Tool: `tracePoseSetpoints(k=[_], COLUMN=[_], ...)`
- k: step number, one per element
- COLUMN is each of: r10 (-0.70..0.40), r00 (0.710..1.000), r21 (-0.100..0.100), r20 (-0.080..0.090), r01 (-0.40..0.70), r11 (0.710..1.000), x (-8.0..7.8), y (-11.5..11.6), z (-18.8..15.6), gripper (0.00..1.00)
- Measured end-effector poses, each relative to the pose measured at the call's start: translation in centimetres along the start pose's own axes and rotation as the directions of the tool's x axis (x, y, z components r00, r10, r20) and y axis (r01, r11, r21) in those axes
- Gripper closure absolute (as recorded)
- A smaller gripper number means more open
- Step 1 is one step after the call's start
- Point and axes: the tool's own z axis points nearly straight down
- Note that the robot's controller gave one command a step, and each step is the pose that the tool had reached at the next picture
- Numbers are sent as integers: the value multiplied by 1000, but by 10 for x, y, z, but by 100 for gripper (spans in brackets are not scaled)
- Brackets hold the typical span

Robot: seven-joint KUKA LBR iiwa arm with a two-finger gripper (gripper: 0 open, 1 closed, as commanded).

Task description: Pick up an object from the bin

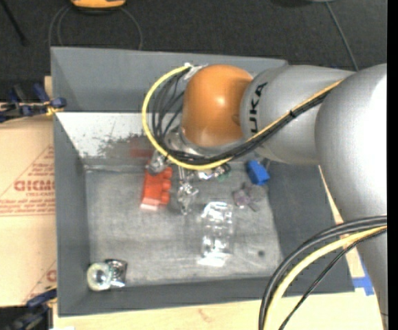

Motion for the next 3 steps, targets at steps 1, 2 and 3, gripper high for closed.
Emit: tracePoseSetpoints(k=[1, 2, 3], r10=[-248, -245, -245], r00=[969, 969, 969], r21=[-3, -1, -15], r20=[4, -20, -40], r01=[248, 245, 244], r11=[969, 970, 970], x=[-11, -7, -1], y=[8, 0, 1], z=[2, -1, 3], gripper=[0, 100, 0])
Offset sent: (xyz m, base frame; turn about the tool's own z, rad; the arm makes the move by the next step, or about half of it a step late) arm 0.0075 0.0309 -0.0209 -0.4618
